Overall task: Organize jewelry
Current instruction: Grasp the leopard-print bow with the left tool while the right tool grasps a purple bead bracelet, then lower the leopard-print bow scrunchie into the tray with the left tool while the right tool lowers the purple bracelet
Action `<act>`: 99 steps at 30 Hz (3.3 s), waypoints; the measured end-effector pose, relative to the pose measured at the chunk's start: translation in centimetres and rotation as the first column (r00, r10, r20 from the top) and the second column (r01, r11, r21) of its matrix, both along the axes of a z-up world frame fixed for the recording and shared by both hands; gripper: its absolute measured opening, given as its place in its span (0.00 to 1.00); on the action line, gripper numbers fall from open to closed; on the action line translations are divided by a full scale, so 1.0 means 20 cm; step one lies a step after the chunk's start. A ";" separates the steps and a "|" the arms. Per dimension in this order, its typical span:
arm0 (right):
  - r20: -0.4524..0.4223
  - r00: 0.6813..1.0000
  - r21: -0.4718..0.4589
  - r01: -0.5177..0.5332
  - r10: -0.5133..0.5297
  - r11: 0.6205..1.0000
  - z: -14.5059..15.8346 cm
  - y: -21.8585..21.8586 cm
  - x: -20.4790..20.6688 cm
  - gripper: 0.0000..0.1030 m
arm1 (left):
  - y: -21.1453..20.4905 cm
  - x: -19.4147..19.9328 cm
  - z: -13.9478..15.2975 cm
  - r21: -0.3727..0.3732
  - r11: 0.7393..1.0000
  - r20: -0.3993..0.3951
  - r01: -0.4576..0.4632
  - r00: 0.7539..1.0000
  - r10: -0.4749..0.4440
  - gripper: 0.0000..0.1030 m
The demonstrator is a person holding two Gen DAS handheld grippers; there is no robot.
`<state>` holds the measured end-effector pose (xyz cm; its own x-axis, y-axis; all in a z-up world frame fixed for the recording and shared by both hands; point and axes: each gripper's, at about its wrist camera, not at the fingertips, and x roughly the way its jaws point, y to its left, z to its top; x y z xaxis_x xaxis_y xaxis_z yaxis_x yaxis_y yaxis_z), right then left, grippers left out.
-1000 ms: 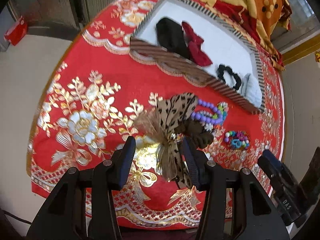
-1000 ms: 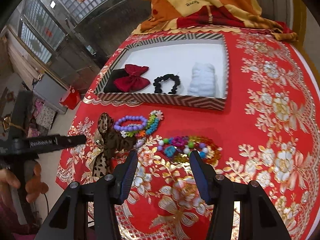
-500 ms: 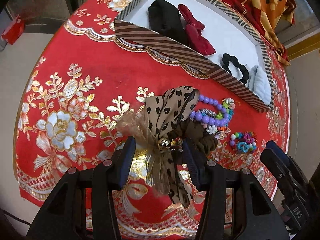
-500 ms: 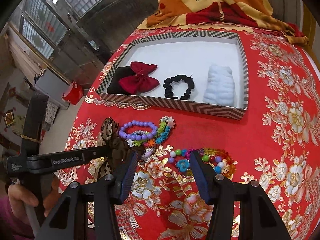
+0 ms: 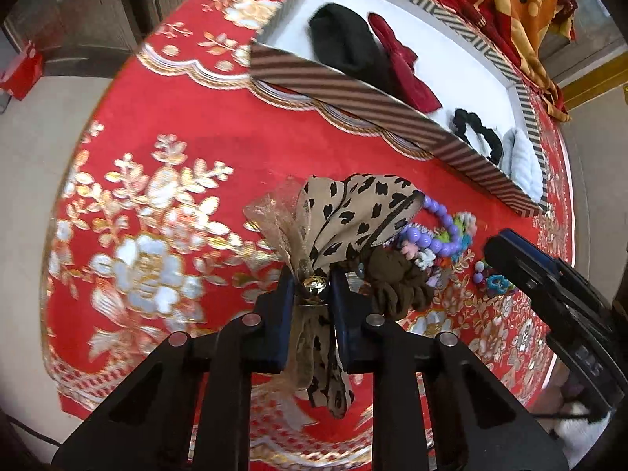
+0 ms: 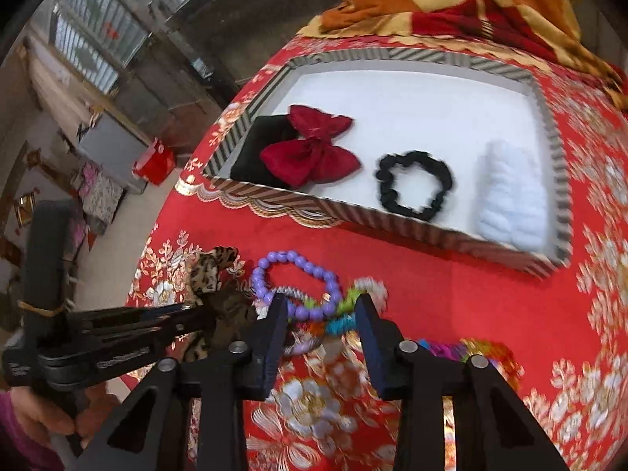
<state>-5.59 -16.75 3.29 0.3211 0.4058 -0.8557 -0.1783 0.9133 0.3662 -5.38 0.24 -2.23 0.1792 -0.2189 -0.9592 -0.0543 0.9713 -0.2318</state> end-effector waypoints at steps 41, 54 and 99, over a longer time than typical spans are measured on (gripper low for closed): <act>0.218 0.972 -0.110 -0.066 0.088 0.992 0.43 0.00 -0.04 0.08 | 0.02 0.01 0.53 -0.053 0.994 0.190 0.096 0.978 -0.084 0.15; 0.226 0.974 -0.121 0.005 0.023 0.993 0.46 -0.16 0.07 0.08 | -0.17 0.25 0.59 0.088 0.985 0.275 0.151 0.946 -0.170 0.15; -0.004 0.980 -0.131 0.197 -0.199 0.972 -0.13 -0.54 0.90 0.08 | -0.38 1.29 0.07 0.150 0.982 0.124 0.117 0.983 -0.136 0.15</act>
